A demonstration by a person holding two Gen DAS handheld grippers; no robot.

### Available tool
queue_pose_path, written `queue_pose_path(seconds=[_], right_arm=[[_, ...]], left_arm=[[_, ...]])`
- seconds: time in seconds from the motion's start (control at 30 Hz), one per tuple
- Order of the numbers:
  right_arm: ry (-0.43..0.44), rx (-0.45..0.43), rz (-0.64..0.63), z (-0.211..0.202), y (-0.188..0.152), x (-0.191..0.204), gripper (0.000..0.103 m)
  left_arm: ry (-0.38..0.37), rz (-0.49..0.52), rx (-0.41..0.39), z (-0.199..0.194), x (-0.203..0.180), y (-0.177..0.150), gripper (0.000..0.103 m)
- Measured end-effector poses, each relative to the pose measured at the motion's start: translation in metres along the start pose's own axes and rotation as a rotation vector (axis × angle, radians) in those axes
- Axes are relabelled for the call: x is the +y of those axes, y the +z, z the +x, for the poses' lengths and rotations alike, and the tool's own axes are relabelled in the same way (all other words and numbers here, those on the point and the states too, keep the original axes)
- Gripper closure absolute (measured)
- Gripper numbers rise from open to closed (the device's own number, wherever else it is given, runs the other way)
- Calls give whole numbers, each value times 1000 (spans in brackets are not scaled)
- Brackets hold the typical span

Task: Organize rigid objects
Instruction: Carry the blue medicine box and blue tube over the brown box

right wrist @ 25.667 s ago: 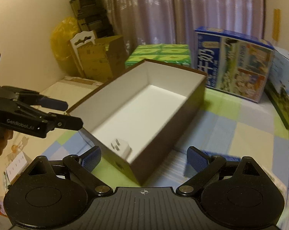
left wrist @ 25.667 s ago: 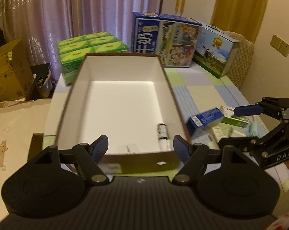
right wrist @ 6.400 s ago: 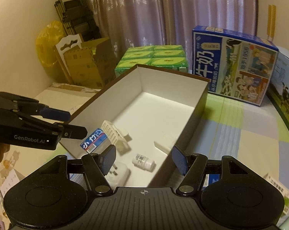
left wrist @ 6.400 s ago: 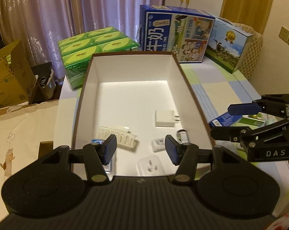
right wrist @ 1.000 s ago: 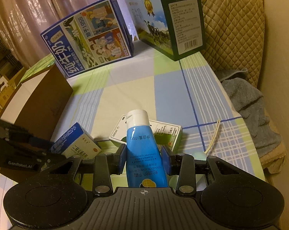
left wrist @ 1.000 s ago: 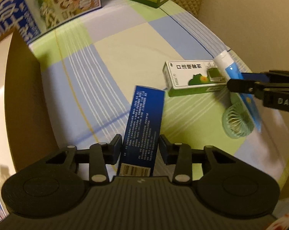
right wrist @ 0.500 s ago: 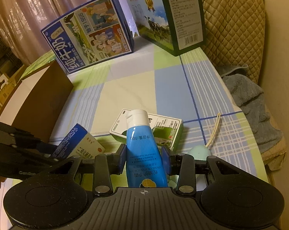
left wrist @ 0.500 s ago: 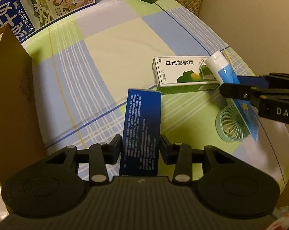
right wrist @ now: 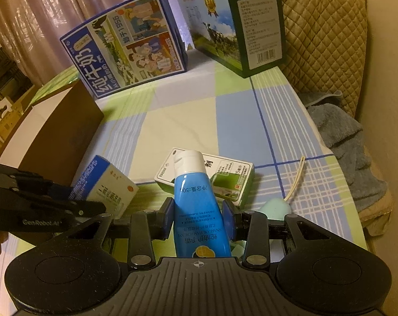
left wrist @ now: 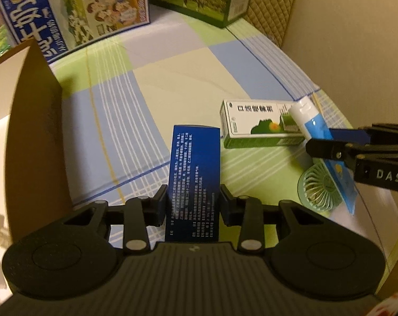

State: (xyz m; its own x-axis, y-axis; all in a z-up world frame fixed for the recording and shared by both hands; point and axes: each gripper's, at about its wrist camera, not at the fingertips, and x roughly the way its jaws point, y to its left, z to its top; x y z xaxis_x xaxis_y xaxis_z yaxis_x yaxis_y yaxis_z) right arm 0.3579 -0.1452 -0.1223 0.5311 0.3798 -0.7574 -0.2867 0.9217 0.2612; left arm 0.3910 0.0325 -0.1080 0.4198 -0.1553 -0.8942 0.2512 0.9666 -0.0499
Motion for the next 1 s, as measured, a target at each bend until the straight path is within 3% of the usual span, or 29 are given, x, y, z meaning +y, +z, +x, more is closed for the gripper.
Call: queue_pose_path(seconds=[0.53,1.0], right_arm=[[68,-63,-95,-30,13,50,67],[282,-95,-203,-39,33,163,67]], left_arm=[[40,-123,-201,-85,32,-6,69],[150,-224,-342,-169,100,-47,69]])
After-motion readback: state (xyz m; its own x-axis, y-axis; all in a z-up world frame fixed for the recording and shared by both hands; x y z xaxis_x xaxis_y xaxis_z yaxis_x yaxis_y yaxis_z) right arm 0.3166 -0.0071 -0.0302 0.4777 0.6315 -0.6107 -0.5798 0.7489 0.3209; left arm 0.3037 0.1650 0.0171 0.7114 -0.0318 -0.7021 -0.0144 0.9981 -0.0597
